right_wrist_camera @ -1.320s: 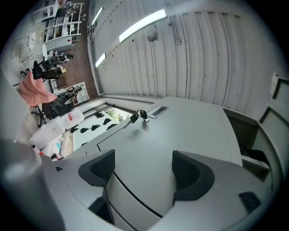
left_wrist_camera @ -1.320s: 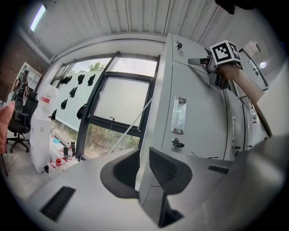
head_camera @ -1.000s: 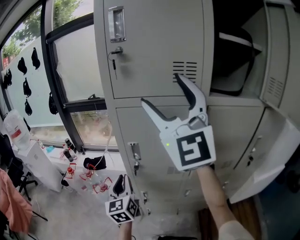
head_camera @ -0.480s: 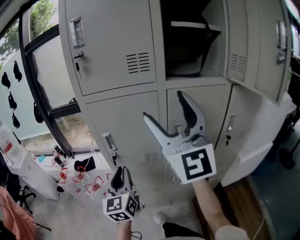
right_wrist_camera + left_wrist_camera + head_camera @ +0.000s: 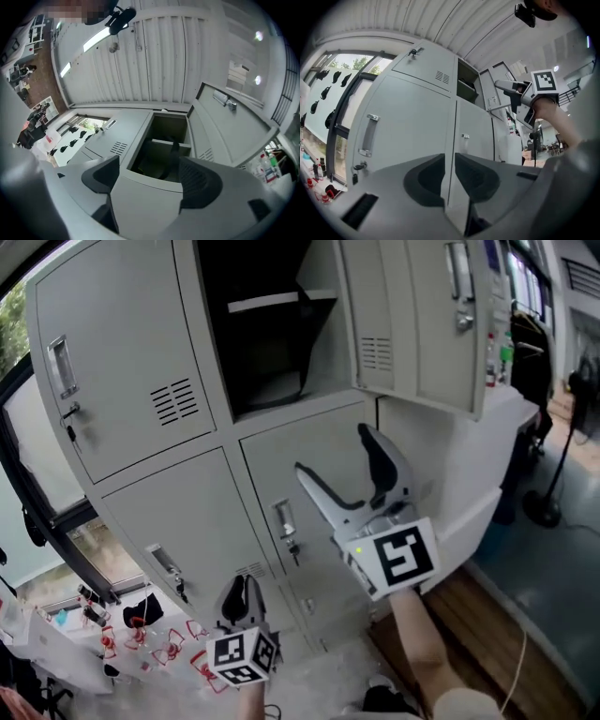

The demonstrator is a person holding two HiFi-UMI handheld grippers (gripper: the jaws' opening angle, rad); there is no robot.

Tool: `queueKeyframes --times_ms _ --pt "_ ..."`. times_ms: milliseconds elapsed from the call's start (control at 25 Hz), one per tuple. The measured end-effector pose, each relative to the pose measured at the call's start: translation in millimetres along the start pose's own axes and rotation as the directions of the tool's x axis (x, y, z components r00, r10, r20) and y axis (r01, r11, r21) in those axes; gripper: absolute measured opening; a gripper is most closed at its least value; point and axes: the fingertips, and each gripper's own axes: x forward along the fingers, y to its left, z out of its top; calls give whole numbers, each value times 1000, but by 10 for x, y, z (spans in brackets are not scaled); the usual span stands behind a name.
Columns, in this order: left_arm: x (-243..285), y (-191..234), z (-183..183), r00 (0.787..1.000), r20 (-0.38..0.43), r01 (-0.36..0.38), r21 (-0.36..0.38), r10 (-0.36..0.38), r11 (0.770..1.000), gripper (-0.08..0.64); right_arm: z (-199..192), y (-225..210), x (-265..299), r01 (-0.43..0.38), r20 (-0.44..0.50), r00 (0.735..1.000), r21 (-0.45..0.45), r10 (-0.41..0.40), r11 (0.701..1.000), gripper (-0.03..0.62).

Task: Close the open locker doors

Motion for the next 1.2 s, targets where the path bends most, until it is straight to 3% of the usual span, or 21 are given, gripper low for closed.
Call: queueKeyframes --times_ms 240,520,640,840,1000,1200 --pt "379 -668 -76 991 -15 130 -4 -130 992 49 -101 -847 -310 109 -18 994 -49 -110 993 373" --pt "737 -1334 -125 982 -20 189 -25 -190 982 49 -191 -1565 -619 149 -35 988 -75 -152 986 374" --pt "875 -1582 -148 979 -24 200 -38 -201 979 49 -105 -1707 -680 124 -7 992 -104 -125 987 374" --pt "1017 -1967 -226 974 -41 220 -44 -222 975 49 67 -1799 -762 60 49 997 -50 -57 997 373" --pt "1070 -2090 -286 975 -57 213 -43 -215 976 49 158 -1737 -823 -24 94 995 -52 28 998 373" --pt "1085 -2121 -279 980 -53 190 -43 -192 981 49 191 -1668 -832 -73 107 991 -81 82 994 373"
